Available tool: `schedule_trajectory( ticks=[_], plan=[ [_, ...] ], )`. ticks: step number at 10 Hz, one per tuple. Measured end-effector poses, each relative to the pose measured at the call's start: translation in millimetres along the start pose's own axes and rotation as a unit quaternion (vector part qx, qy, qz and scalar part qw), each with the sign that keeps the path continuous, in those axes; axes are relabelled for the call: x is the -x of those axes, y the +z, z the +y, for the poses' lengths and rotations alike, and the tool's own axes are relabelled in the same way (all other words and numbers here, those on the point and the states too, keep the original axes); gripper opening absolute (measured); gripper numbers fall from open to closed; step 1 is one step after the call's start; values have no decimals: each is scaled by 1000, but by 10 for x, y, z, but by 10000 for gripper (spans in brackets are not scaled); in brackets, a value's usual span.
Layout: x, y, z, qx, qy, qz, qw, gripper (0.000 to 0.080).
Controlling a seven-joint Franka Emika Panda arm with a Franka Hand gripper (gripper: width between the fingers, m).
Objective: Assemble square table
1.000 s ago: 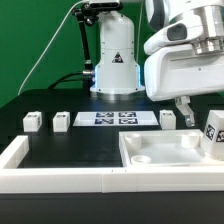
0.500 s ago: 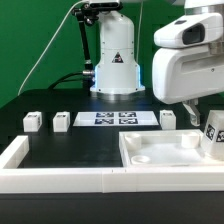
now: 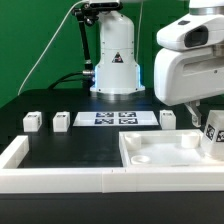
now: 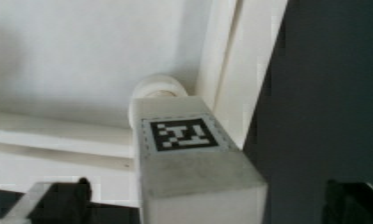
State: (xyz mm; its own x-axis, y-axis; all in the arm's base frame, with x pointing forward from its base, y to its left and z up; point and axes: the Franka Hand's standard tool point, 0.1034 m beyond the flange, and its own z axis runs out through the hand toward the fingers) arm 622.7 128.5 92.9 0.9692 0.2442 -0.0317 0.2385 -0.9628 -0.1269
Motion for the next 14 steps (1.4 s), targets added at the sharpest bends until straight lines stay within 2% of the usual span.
schedule_trajectory(
  ticks=[2, 3, 4, 5, 6, 7, 14],
  plan=[
    [-2, 4, -17, 2, 5, 1, 1000, 649],
    [-1, 5, -18, 2, 5, 1, 1000, 609],
    [-1, 7, -17, 2, 5, 1, 1000, 609],
    [0, 7, -17, 2, 5, 1, 1000, 400],
    [-2, 4, -10, 2, 5, 1, 1000, 400],
    [-4, 1, -4, 2, 6, 2, 1000, 305],
    [-7, -1, 1, 1, 60, 3, 998, 306]
  ],
)
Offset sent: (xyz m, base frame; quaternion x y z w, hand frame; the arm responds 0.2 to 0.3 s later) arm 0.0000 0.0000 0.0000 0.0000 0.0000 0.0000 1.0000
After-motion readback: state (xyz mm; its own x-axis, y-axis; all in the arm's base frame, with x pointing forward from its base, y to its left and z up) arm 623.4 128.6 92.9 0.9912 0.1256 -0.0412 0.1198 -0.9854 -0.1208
